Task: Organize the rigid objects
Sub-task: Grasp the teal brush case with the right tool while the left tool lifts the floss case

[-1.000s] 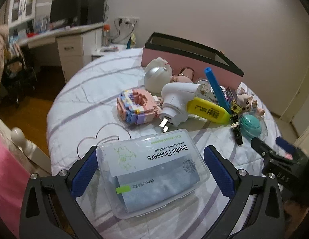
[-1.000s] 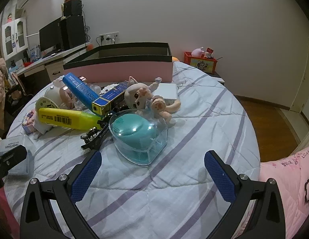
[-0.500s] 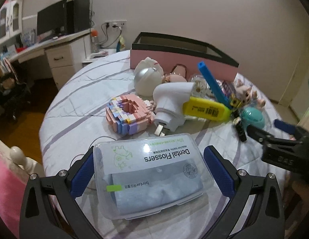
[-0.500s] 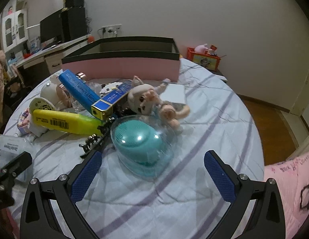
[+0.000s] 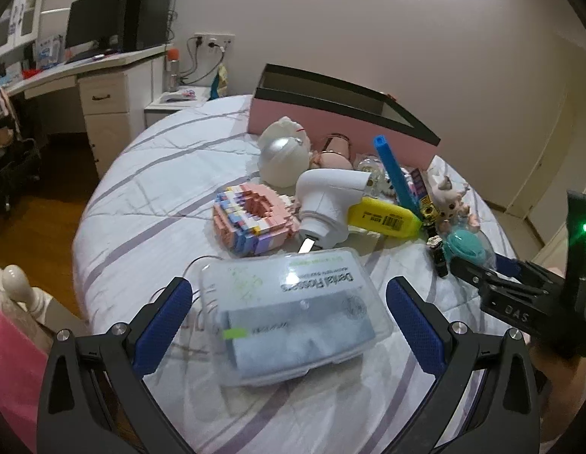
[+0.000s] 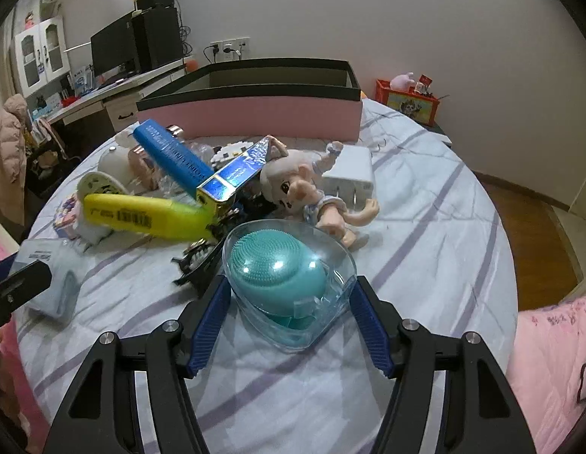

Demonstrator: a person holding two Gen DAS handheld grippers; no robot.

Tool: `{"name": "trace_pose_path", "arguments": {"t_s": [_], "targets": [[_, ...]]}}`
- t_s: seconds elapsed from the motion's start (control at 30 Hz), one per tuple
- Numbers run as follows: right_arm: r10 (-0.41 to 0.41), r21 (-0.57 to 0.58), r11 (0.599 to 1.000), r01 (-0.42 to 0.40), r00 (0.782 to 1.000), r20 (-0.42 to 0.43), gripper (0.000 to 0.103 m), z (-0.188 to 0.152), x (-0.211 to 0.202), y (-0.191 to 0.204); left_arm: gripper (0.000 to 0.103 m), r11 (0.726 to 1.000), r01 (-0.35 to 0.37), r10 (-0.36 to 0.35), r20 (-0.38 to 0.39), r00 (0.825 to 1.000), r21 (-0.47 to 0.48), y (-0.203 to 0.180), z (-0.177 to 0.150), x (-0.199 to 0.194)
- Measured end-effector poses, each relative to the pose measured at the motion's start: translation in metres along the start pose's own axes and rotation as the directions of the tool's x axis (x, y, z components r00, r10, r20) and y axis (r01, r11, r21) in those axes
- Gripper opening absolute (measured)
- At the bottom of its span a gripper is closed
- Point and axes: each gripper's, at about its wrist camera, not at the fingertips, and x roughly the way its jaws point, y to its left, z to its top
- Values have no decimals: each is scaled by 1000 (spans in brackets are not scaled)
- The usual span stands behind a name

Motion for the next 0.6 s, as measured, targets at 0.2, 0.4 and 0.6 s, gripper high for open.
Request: {"name": "trace_pose_path", "arguments": {"t_s": [0.2, 0.4, 0.6], "targets": [[-3, 21, 1000, 3, 1000, 10, 67, -3, -2, 0, 103, 998, -63, 63, -8, 998, 14, -15, -8, 5], [7, 20, 1000, -7, 1000, 8, 67, -2, 1, -2, 103, 991, -135, 134, -12, 991, -18, -13, -7, 19], [-1, 24, 1000, 0, 1000, 21, 71, 0, 3, -3, 102, 990, -138, 138, 14, 990, 3, -11, -7, 20]]}}
